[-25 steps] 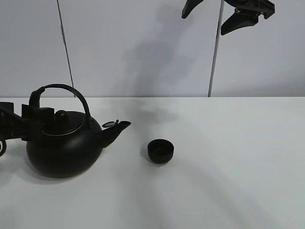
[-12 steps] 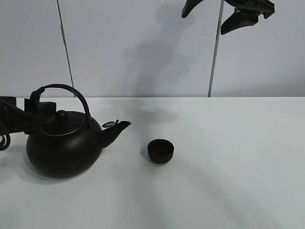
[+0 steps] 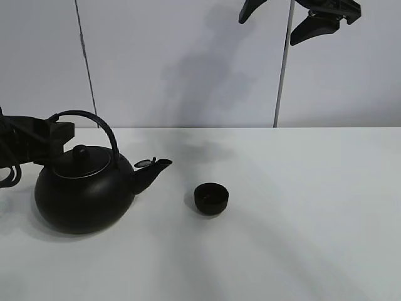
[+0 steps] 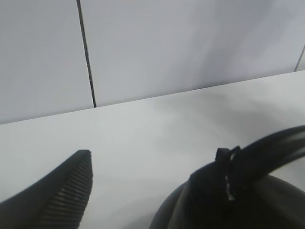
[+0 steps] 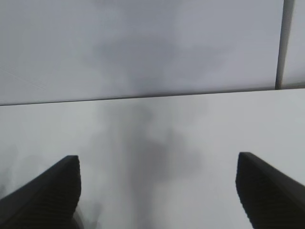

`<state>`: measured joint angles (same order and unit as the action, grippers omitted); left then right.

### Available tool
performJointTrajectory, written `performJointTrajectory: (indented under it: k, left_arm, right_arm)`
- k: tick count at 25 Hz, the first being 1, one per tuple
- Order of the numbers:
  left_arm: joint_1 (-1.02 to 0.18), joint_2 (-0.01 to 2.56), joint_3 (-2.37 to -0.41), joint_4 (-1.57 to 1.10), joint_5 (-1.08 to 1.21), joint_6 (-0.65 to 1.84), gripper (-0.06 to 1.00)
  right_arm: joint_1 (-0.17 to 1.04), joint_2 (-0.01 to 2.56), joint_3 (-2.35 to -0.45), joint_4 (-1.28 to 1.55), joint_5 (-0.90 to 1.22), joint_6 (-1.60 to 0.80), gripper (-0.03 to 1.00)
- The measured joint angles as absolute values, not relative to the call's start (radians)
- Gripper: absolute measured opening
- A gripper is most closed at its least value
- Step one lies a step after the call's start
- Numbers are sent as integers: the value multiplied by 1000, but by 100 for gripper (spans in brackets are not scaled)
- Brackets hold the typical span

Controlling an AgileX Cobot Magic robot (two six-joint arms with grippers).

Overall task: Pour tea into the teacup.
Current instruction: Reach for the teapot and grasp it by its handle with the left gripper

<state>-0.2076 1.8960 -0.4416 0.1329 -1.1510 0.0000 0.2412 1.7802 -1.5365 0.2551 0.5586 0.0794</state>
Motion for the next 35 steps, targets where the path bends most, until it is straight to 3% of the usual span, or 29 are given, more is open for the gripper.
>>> performJointTrajectory:
  k: [20, 24, 29, 35]
  left_arm:
    - [-208, 1897, -445, 170, -1112, -31, 50]
    - [-208, 1897, -445, 171, -1095, -36, 38]
    - [-208, 1899, -445, 203, -1107, -29, 15]
    - [-203, 1900, -445, 174, -1106, -15, 11]
  right_arm:
    - [241, 1780, -1537, 255, 559, 79, 61]
    - [241, 1780, -1537, 255, 559, 79, 61]
    - [241, 1780, -1537, 256, 557, 79, 61]
    - [241, 1780, -1537, 256, 557, 79, 61]
